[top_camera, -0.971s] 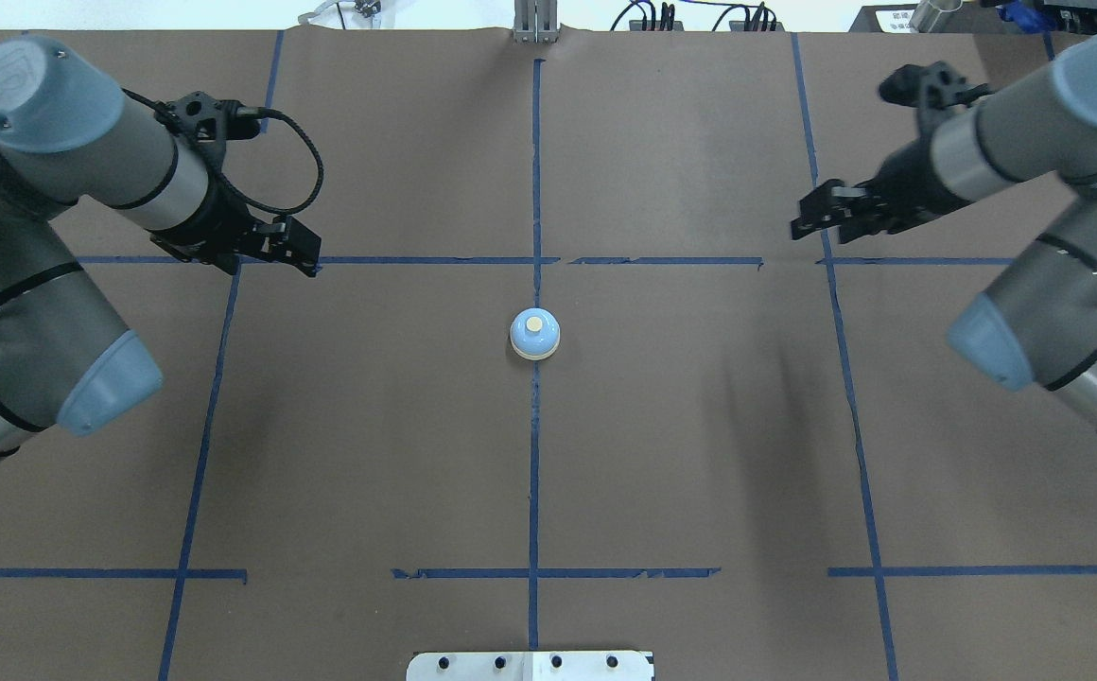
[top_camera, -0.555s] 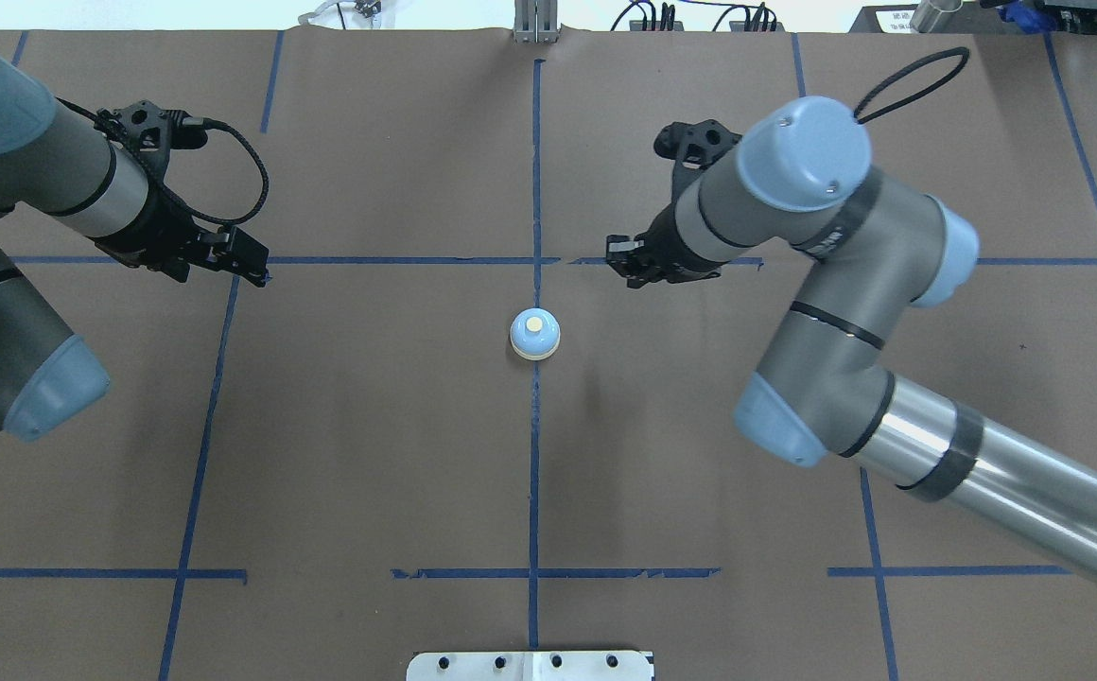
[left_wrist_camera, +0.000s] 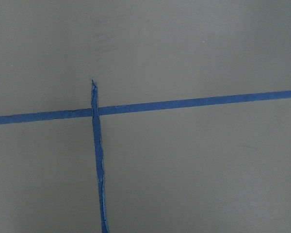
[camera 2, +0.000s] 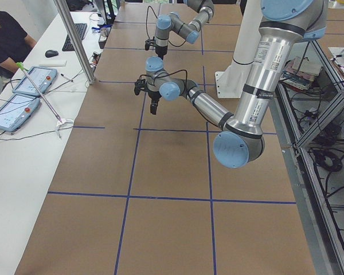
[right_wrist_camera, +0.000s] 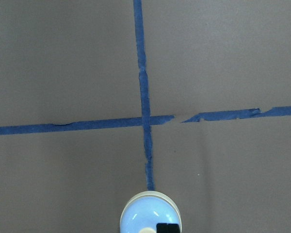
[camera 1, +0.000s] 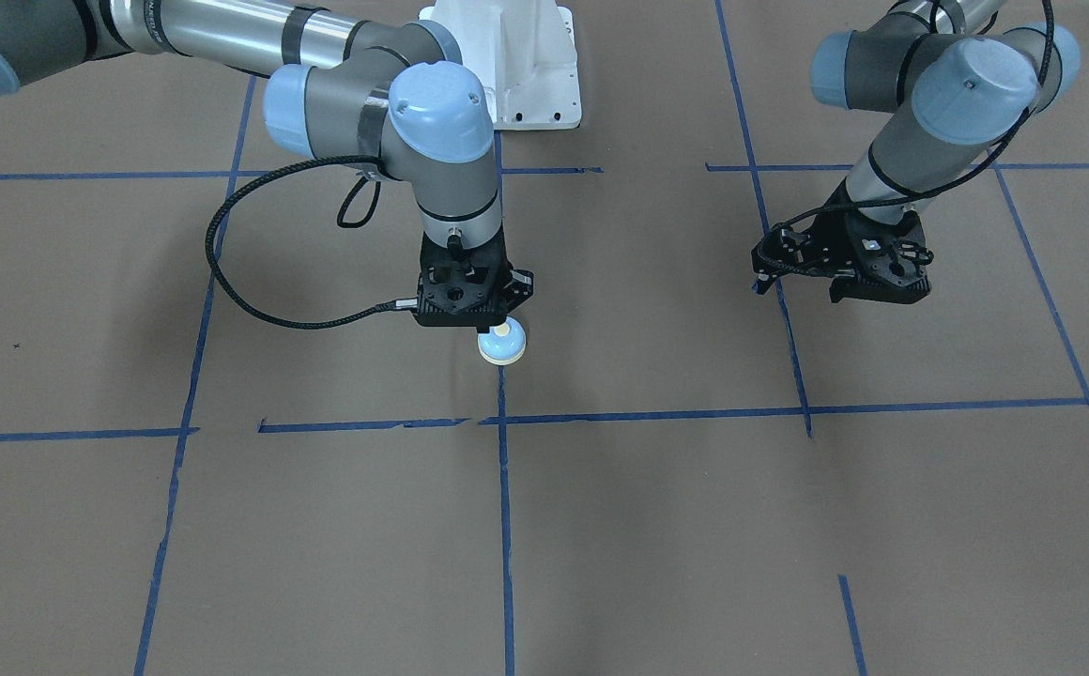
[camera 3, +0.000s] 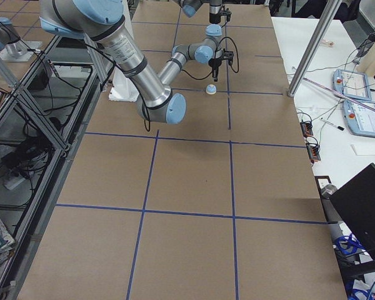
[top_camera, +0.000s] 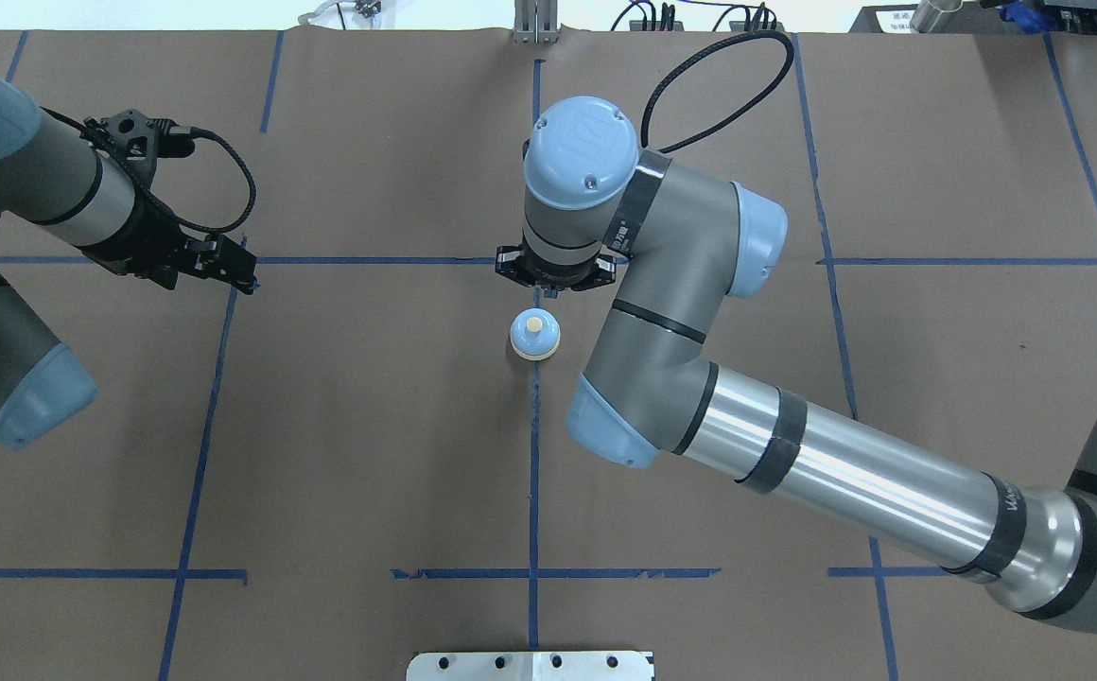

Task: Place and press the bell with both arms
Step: 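Lower the right gripper onto the bell top to press it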

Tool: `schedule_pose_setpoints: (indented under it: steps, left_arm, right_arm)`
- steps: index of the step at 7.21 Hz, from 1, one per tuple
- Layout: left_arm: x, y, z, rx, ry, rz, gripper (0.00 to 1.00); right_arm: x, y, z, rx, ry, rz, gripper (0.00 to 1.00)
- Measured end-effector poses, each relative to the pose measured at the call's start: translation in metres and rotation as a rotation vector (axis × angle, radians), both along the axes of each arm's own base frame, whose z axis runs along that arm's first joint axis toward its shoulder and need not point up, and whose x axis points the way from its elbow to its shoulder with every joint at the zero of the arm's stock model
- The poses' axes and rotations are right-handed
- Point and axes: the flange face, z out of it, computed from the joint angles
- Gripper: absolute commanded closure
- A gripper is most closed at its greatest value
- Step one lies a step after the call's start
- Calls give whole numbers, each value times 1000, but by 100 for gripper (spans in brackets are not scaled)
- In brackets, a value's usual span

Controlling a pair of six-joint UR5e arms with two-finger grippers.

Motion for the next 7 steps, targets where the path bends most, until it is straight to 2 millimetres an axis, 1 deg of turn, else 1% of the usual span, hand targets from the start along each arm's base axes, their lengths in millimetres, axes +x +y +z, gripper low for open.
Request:
schedule_pose_setpoints:
  steps: [1,2,5,6,7]
  left_arm:
    - [-1,1,-1,2,2,-1,0]
    - [-1,1,-2,2,2,-1,0]
    - [-2,2,-4,5,5,-2,0]
    - [-2,2,-4,7,6,-2,0]
    - [-2,2,-5,7,7,-3,0]
  right_arm:
    - [-16,-2,0,-19,16,-7,100]
    - [-26,1,2,-29,18,-16,100]
    - [-48,5,16,-36,12,-32,100]
    - [-53,4,18,-37,1,-34,100]
    - [-48,1,15,-50,-24,-46,100]
